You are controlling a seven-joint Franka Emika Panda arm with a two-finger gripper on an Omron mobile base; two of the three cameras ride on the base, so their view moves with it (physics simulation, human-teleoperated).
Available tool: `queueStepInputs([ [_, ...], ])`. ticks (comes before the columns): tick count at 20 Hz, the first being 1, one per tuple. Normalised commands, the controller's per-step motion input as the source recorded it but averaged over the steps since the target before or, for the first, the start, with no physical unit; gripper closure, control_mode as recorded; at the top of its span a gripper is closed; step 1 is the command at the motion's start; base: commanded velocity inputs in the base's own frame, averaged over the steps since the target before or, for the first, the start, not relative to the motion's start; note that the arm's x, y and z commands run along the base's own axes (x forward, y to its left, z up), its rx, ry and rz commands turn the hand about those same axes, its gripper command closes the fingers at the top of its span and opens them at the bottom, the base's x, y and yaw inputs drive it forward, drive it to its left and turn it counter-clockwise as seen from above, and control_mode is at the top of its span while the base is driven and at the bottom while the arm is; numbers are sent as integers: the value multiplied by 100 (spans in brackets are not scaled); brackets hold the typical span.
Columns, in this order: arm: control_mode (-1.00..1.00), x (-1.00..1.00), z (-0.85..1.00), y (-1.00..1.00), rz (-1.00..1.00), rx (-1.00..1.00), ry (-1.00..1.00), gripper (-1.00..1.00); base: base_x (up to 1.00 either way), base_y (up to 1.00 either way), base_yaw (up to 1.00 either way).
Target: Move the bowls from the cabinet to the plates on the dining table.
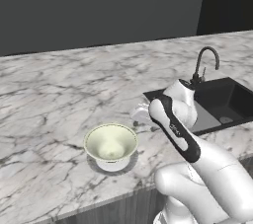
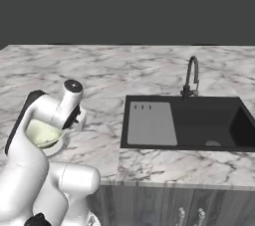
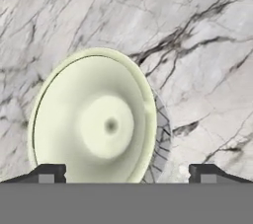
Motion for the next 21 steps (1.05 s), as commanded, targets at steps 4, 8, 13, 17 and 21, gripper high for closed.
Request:
queueStepInputs([
  [4, -100, -68, 59, 0, 0, -14, -6, -100, 0, 0, 0],
  [8, -100, -86, 77, 0, 0, -11, -10, -100, 0, 0, 0],
  [13, -100, -96, 58, 0, -1, -6, -9, -100, 0, 0, 0],
  [17, -100, -92, 56, -11, -3, -5, -9, -100, 0, 0, 0],
  [21, -100, -75, 59, -19, -8, -6, -7, -100, 0, 0, 0],
])
